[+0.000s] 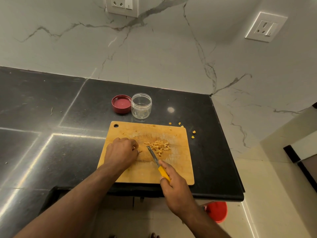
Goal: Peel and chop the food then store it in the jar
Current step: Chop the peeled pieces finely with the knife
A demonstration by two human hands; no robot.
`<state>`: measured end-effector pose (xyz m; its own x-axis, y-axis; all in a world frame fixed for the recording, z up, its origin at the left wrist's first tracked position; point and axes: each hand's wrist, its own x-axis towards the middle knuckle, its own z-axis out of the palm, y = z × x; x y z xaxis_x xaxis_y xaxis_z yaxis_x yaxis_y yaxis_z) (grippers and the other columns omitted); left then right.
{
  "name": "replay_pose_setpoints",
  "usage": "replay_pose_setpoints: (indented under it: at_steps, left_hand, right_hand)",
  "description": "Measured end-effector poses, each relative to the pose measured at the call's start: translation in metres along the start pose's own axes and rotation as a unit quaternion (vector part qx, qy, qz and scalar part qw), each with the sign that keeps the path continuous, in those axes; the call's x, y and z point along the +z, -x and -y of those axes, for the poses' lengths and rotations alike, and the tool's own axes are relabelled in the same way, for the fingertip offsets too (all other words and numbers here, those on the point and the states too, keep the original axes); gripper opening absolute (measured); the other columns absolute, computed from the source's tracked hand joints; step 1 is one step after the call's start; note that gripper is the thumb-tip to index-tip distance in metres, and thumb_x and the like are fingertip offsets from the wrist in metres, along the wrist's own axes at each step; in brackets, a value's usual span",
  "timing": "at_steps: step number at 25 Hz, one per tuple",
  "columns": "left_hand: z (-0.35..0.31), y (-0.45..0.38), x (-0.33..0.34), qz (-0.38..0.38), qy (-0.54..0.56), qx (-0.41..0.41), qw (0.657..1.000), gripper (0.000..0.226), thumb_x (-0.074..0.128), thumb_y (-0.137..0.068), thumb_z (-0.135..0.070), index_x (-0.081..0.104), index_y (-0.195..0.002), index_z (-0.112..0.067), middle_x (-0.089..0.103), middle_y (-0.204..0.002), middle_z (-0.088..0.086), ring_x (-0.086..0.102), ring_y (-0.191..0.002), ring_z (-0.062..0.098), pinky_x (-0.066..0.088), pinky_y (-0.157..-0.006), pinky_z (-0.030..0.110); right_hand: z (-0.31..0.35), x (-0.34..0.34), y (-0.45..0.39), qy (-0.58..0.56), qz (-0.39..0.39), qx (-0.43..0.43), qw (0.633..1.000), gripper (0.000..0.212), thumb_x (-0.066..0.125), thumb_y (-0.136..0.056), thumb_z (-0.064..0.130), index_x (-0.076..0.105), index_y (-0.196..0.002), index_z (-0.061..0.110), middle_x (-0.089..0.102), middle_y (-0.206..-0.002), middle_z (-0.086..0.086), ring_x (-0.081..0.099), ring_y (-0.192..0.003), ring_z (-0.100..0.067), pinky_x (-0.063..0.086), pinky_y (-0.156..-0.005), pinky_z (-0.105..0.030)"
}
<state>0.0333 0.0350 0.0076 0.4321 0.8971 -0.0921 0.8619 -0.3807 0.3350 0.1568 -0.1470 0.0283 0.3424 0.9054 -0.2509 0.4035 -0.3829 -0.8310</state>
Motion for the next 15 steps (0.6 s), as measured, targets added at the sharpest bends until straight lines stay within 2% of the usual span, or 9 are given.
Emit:
replay_pose_setpoints:
  at_steps: [4,8,13,15]
  left_hand:
    - [-0.0002,-0.0022,0.0,0.002,0.018,-0.002,1.0,0.027,0.06,-0.094,-0.039,0.068,-0.118,-0.031,0.067,-0.112,-0.008,0.052,-0.106,0.016,0.05,-0.089,0.037]
    - [-0.0004,-0.0023,0.0015,-0.005,0.019,0.012,1.0,0.029,0.06,-0.095,-0.041,0.066,-0.122,-0.035,0.067,-0.108,-0.009,0.053,-0.102,0.015,0.05,-0.085,0.035]
    - [-0.0041,-0.0045,0.004,-0.009,0.008,0.016,1.0,0.029,0.058,-0.095,-0.042,0.066,-0.122,-0.037,0.067,-0.108,-0.009,0.054,-0.102,0.014,0.05,-0.081,0.034]
    - [-0.0035,-0.0054,0.0054,-0.009,0.01,0.014,1.0,0.028,0.059,-0.095,-0.043,0.067,-0.121,-0.037,0.067,-0.108,-0.01,0.054,-0.101,0.013,0.05,-0.08,0.033]
  right_hand:
    - [-0.001,0.0002,-0.0015,0.012,-0.011,0.002,1.0,0.05,0.043,-0.101,0.016,0.039,-0.147,0.035,0.055,-0.124,0.014,0.055,-0.076,0.004,0.042,-0.059,-0.015]
    - [-0.0032,0.0024,-0.0049,0.032,-0.01,-0.003,0.999,0.052,0.041,-0.101,0.015,0.036,-0.149,0.034,0.054,-0.133,0.01,0.053,-0.072,0.003,0.04,-0.059,-0.013]
    - [-0.0021,0.0041,-0.0061,0.036,-0.003,-0.001,0.999,0.052,0.042,-0.101,0.018,0.034,-0.149,0.036,0.05,-0.135,0.012,0.057,-0.085,-0.004,0.043,-0.063,-0.015]
    - [-0.0011,0.0042,-0.0062,0.032,0.001,-0.001,0.999,0.052,0.043,-0.101,0.018,0.035,-0.149,0.036,0.051,-0.131,0.012,0.058,-0.084,-0.005,0.044,-0.062,-0.016]
